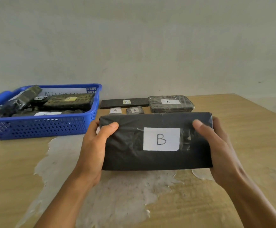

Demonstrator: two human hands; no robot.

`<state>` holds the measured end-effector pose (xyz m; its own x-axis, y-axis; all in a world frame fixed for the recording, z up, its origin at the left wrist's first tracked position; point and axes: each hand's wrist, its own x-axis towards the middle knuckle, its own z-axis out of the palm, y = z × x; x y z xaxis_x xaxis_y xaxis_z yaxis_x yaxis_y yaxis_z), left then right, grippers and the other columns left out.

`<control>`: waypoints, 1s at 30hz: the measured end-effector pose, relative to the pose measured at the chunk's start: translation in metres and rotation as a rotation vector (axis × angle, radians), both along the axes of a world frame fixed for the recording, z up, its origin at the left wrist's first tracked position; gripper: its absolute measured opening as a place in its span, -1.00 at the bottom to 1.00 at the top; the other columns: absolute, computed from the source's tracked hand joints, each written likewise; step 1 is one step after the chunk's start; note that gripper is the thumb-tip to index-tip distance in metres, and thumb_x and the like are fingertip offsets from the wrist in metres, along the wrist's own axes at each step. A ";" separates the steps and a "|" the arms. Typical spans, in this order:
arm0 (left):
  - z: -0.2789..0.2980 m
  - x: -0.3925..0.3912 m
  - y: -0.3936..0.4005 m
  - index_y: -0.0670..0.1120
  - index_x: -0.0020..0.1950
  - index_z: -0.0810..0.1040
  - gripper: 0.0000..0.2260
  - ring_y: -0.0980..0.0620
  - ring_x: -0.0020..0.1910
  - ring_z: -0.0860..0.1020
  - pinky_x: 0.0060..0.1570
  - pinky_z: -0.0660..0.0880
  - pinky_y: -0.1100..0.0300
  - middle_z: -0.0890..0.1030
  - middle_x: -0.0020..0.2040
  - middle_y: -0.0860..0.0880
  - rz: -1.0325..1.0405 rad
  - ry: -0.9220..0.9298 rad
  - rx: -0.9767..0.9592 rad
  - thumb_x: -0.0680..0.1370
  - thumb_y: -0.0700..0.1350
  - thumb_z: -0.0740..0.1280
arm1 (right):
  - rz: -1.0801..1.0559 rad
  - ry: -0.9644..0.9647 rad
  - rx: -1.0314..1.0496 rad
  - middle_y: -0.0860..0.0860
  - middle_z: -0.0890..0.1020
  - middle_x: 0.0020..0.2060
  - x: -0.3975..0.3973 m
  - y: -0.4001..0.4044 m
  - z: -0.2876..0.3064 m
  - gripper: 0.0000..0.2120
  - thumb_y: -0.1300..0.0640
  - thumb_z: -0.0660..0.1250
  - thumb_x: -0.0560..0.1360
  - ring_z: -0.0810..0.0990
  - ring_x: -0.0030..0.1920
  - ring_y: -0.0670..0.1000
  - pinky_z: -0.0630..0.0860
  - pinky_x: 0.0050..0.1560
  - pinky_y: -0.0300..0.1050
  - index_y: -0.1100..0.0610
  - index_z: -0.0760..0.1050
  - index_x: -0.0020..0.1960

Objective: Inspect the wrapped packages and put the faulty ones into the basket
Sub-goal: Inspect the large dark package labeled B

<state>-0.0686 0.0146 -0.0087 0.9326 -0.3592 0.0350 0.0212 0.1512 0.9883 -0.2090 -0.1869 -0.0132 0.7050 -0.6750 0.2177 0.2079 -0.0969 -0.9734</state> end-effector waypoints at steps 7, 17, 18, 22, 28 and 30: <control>0.005 -0.010 0.001 0.01 0.15 0.56 -0.84 0.19 -0.09 0.67 -0.18 0.52 0.32 0.71 -0.07 0.12 -0.005 -0.154 0.091 0.58 -0.03 0.33 | -0.094 0.010 -0.002 -0.15 0.66 -0.19 0.003 0.003 -0.004 -0.84 -0.08 0.30 0.60 0.65 -0.22 -0.15 0.53 -0.23 -0.15 -0.01 0.44 0.07; 0.003 -0.020 -0.003 0.14 0.15 0.52 -0.42 0.19 -0.01 0.63 -0.01 0.60 0.12 0.65 0.02 0.17 0.204 -0.292 0.234 0.20 0.21 0.60 | -0.133 0.026 -0.126 -0.16 0.70 -0.11 0.001 0.022 -0.001 -0.57 -0.27 0.50 0.36 0.70 -0.15 -0.14 0.58 -0.29 -0.28 -0.07 0.49 0.08; 0.001 -0.019 -0.003 0.14 0.13 0.52 -0.44 0.20 -0.03 0.63 -0.02 0.61 0.12 0.65 0.00 0.17 0.212 -0.294 0.231 0.20 0.20 0.60 | -0.140 0.030 -0.135 -0.18 0.70 -0.11 0.001 0.023 -0.001 -0.53 -0.27 0.55 0.31 0.70 -0.15 -0.14 0.58 -0.30 -0.28 -0.07 0.50 0.07; -0.003 -0.019 -0.005 0.14 0.13 0.51 -0.44 0.21 -0.06 0.63 -0.05 0.62 0.12 0.64 -0.02 0.16 0.242 -0.326 0.241 0.21 0.20 0.61 | -0.195 0.062 -0.168 -0.21 0.69 -0.13 0.004 0.023 -0.002 -0.50 -0.22 0.61 0.22 0.70 -0.16 -0.15 0.63 -0.21 -0.11 -0.11 0.50 0.04; -0.002 -0.024 -0.008 0.15 0.13 0.50 -0.42 0.29 -0.07 0.60 -0.06 0.60 0.19 0.63 -0.02 0.20 0.254 -0.385 0.265 0.19 0.27 0.57 | -0.247 0.044 -0.156 -0.10 0.69 -0.11 0.005 0.023 -0.003 -0.58 -0.12 0.61 0.28 0.70 -0.16 -0.13 0.63 -0.25 -0.11 -0.10 0.51 0.03; 0.004 -0.026 -0.007 0.17 0.12 0.49 -0.40 0.32 -0.06 0.60 -0.08 0.58 0.24 0.63 -0.02 0.21 0.254 -0.384 0.254 0.16 0.30 0.55 | -0.263 0.014 -0.155 -0.13 0.70 -0.11 0.003 0.025 0.000 -0.52 -0.21 0.61 0.21 0.71 -0.14 -0.11 0.64 -0.23 -0.08 -0.11 0.52 0.02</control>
